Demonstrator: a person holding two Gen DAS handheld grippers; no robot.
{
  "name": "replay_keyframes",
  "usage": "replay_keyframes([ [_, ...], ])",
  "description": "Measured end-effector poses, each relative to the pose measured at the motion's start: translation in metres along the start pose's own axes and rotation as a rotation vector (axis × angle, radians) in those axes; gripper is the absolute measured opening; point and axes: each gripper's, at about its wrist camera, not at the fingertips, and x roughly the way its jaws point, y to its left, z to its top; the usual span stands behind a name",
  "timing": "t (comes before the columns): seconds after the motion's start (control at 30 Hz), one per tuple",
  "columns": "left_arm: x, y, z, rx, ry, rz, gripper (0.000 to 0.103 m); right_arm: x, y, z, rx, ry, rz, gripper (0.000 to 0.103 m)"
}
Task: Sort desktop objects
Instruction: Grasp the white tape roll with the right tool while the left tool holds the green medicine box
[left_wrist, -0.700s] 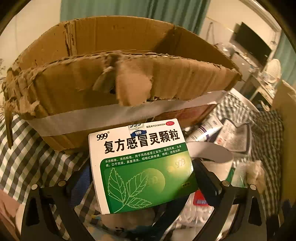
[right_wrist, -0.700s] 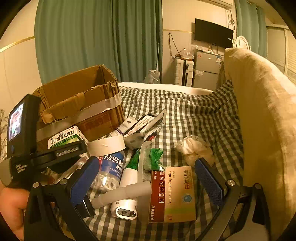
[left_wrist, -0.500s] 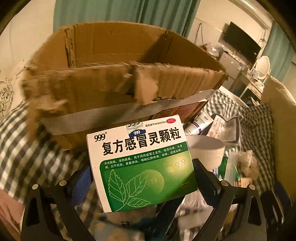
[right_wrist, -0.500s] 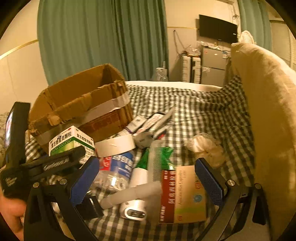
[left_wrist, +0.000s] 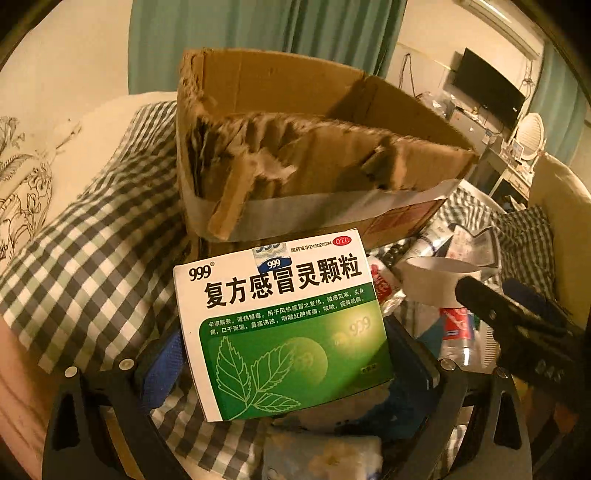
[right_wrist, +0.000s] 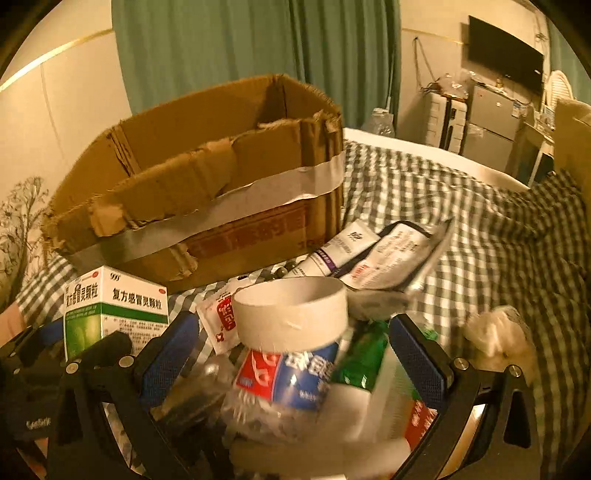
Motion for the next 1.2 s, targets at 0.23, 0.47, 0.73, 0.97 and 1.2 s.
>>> replay_keyframes([
  [0.23,0.007,-0.002,0.001,0.011,-0.014,-0.004,0.100,0.032,0.004,0.004,-0.002,0.080,0.009,0.080],
  [0.47,0.006,-0.001,0.001,0.014,-0.019,-0.003,0.100,0.021,0.003,-0.005,0.006,0.061,0.013,0.079],
  [0.73,-0.020,-0.005,-0.004,0.043,-0.075,-0.002,0.100,-0.026,0.004,-0.017,0.038,-0.006,0.009,0.078],
  [0.97,-0.050,-0.010,-0.007,0.080,-0.129,-0.016,0.100,-0.061,0.006,-0.024,0.086,-0.051,0.012,0.078],
  [1.2,-0.077,-0.013,-0.003,0.077,-0.177,-0.031,0.099,-0.102,0.009,-0.031,0.112,-0.107,0.014,0.078],
])
